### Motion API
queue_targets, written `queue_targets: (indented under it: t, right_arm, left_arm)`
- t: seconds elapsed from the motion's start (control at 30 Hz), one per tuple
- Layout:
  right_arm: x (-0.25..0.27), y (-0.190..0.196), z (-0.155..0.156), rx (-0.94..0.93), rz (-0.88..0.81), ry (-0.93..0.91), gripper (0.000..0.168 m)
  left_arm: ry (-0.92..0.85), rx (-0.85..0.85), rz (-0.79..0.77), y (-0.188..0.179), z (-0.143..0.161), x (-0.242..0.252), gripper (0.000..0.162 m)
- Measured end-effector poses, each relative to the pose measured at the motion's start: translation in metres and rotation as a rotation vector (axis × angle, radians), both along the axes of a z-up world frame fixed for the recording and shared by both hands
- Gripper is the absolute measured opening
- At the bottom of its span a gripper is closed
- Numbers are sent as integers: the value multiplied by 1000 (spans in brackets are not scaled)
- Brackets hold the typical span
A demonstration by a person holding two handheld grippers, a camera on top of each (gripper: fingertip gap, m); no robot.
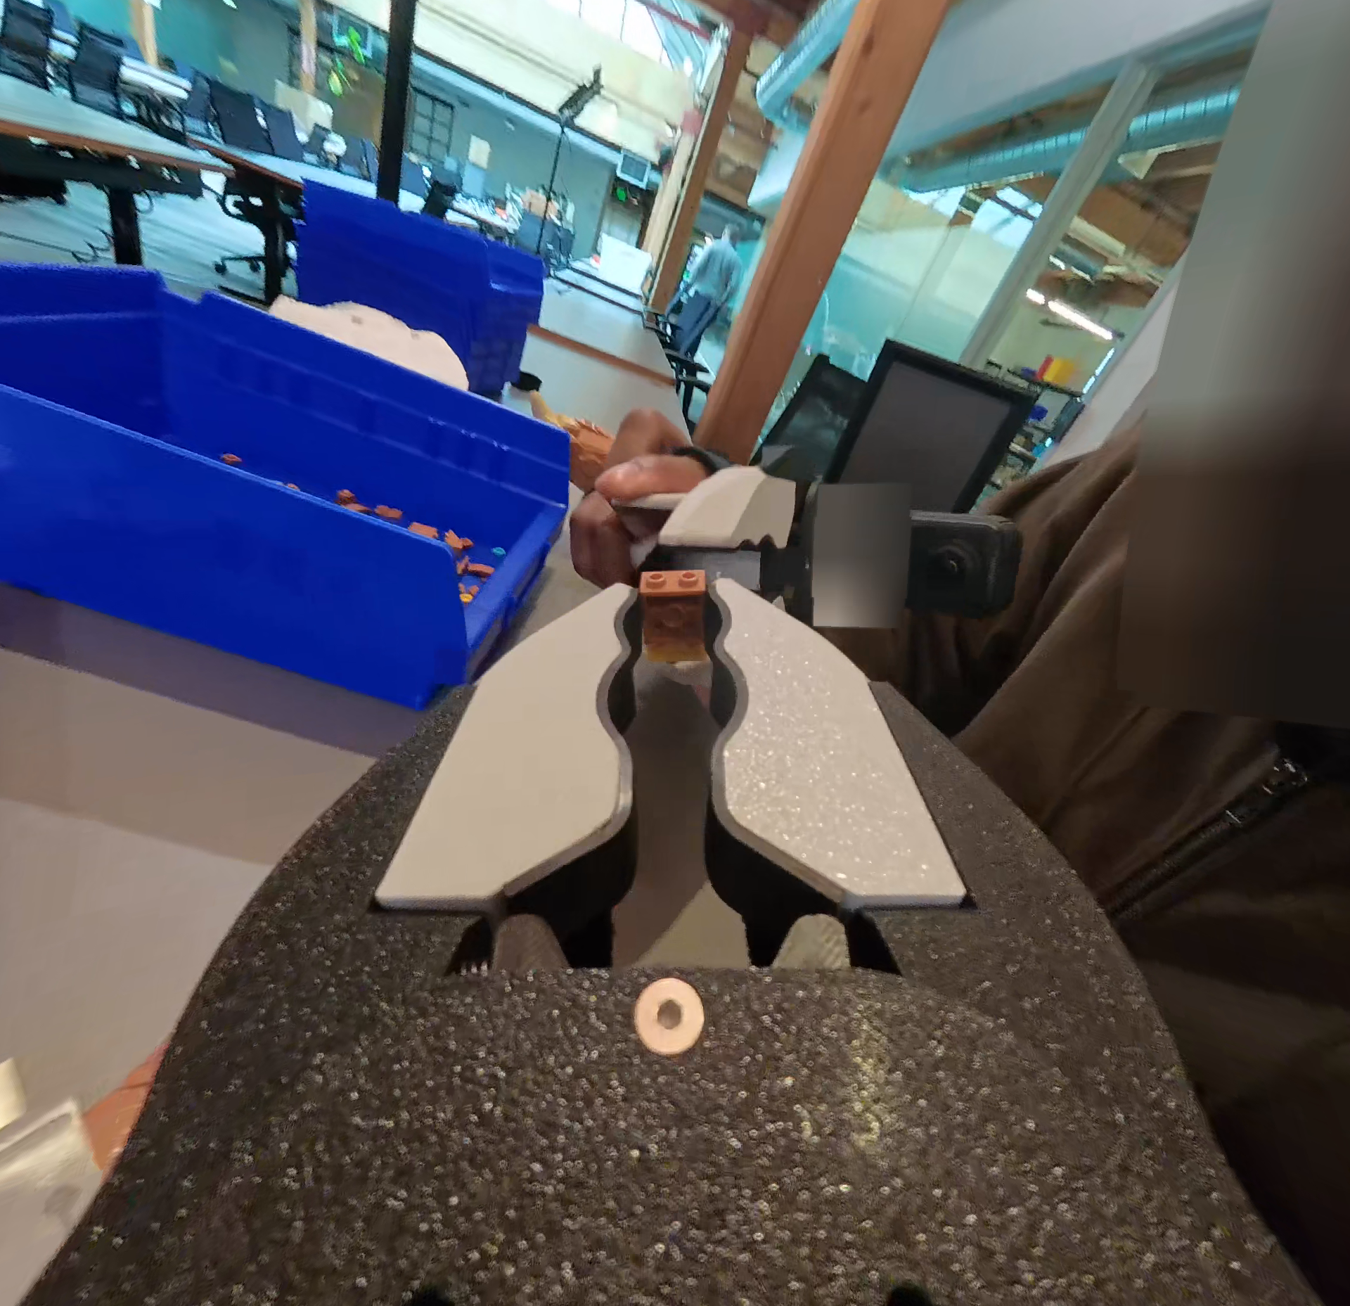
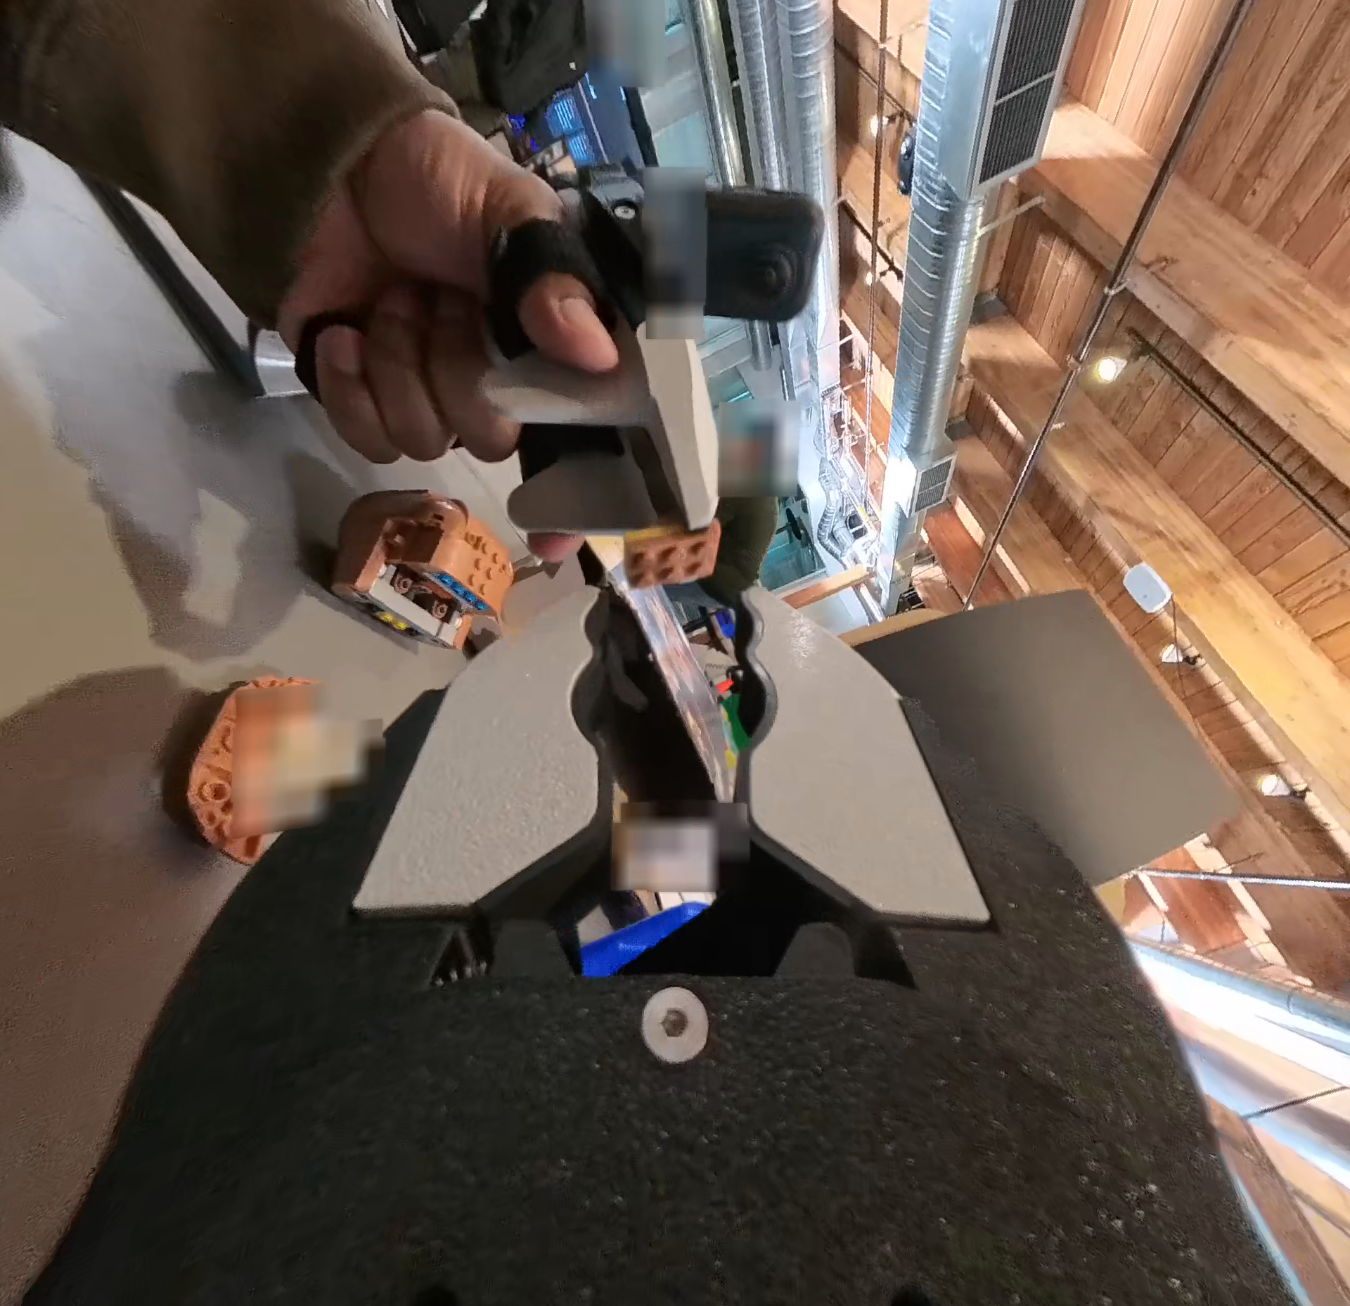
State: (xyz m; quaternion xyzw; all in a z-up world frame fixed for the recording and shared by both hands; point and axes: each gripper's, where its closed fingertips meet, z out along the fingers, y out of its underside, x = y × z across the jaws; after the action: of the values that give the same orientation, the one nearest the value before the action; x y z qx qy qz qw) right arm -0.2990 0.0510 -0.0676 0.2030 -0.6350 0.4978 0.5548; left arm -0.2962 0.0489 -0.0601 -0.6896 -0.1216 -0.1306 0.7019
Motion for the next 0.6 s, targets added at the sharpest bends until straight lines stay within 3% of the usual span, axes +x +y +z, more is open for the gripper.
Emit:
queue_targets:
  t: [0.2, 0.3, 0.6]
  right_arm:
    - [8, -5, -3, 28, 33, 39, 34]
    - [11, -7, -6, 50, 43, 40, 26]
    - [8, -6, -5, 35, 31, -33, 24]
  left_arm:
    - [-20, -57, -61, 10, -10, 11, 16]
    - [-34, -76, -81, 13, -14, 14, 16]
    - [-7, -71, -47, 13, -12, 10, 16]
